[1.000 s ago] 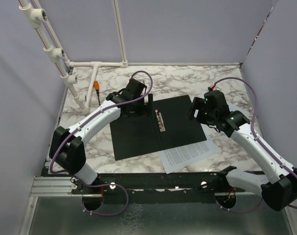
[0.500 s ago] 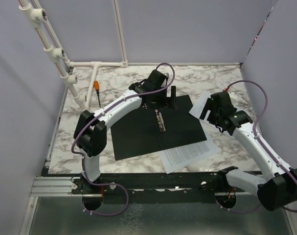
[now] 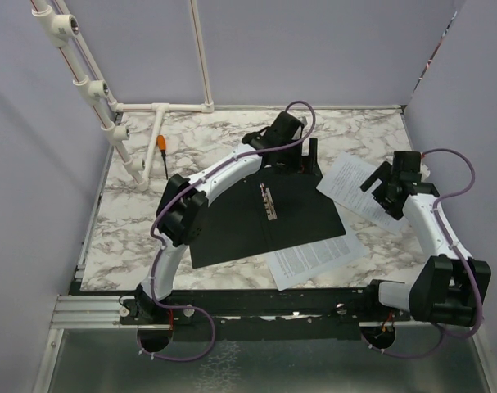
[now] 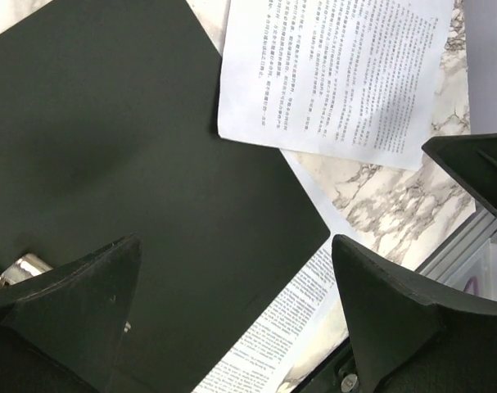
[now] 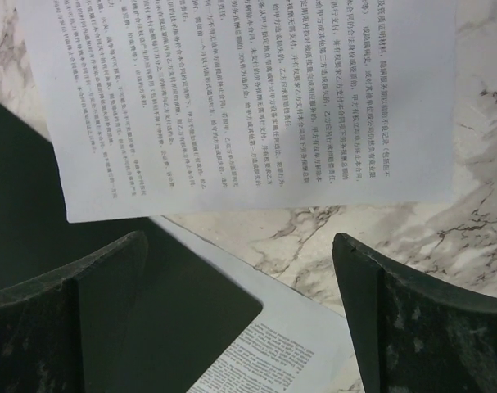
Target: Put the files into the folder
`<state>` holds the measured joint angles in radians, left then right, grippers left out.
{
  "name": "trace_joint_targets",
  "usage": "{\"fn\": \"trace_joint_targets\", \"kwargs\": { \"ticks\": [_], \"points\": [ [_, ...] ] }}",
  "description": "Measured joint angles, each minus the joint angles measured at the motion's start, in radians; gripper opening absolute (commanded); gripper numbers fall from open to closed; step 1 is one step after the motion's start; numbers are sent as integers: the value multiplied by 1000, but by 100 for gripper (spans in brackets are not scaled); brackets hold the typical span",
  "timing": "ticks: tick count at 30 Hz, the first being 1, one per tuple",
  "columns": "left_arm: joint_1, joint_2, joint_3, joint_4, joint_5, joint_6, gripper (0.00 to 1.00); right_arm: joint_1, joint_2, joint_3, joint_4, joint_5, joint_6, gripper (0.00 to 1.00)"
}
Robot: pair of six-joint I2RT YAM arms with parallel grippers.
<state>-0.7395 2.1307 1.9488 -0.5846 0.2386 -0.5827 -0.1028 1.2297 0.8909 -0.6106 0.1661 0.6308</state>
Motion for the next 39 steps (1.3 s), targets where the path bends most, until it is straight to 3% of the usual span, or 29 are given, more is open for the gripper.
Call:
{"fn": "trace_joint_targets", "kwargs": {
  "ticks": [13,22,30,39],
  "points": [
    [-16,282,226,22,64,18,99,-199,166,-8,124,-5,3,100],
    [-23,412,363,34,87,23,99,-227,274,39,172,58,-2,100],
    [-22,456,384,65,101,11,99,-240,348,45,208,84,-2,99],
    [-22,473,391,114,140,-19,99,-243,384,29,279,68,-24,89]
  ]
}}
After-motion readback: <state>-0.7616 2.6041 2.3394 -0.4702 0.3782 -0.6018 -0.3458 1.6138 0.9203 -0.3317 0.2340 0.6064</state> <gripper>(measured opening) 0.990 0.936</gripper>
